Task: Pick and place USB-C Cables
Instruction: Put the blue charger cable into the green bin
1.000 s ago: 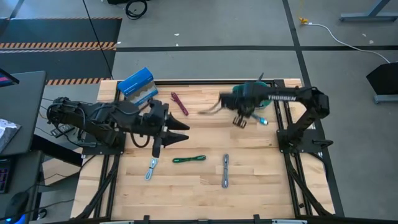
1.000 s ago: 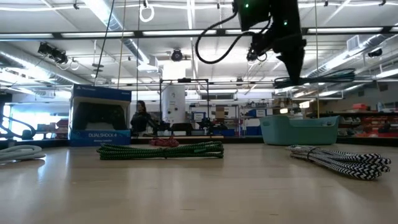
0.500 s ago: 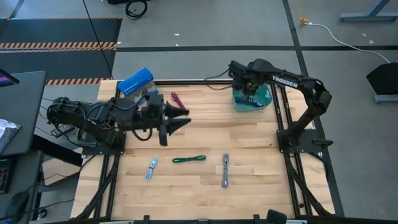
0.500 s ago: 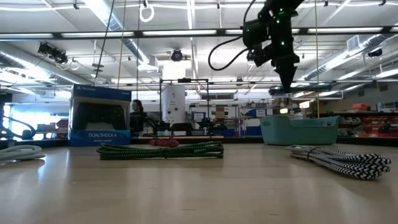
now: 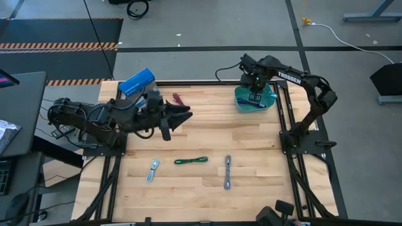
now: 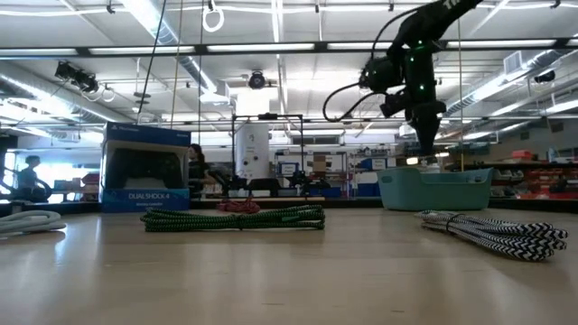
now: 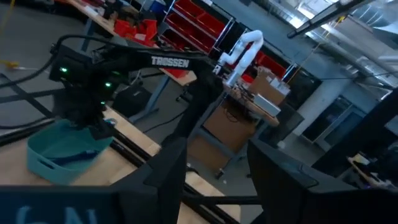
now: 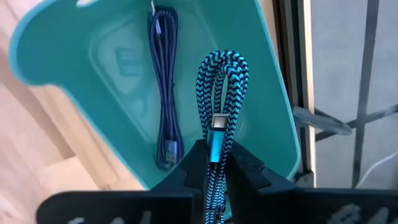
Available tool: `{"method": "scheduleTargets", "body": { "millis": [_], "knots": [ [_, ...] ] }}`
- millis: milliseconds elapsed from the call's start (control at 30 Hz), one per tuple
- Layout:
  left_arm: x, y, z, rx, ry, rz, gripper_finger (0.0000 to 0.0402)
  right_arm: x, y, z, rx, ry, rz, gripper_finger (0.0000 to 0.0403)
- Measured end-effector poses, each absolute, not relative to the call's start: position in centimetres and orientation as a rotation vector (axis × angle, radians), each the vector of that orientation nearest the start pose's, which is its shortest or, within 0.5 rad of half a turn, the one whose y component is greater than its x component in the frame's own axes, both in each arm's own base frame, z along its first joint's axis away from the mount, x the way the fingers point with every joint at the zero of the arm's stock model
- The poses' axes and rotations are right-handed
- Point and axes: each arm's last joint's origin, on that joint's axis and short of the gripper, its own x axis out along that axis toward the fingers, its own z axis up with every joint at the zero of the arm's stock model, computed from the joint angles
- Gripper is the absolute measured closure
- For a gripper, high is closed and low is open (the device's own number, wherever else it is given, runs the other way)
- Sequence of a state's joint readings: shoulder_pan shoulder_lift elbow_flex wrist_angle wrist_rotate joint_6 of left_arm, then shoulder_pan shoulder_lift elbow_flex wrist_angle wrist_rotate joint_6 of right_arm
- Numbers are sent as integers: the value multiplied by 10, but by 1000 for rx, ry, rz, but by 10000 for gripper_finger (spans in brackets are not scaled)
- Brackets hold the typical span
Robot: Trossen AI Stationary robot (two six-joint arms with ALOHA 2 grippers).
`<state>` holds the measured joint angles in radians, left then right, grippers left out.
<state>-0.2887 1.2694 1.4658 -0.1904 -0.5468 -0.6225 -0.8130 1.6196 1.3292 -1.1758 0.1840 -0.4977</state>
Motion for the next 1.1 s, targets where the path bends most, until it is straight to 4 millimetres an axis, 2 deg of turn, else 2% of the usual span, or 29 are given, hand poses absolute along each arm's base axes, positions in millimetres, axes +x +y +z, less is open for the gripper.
{"method": "scheduleTargets", "body": {
  "millis": [167,500,833,1100],
  "knots": [
    [255,-64,463,-627,-85,230,237,198,-221,251,117,1529,-407,365],
    [256,-61,464,-625,-94,239,256,214,-213,248,30,1472,-333,365],
    [259,-46,464,-538,-99,286,257,224,-200,241,11,1469,-292,365],
    [261,-35,466,-609,-139,318,258,231,-192,241,39,1456,-309,365]
  ]
}}
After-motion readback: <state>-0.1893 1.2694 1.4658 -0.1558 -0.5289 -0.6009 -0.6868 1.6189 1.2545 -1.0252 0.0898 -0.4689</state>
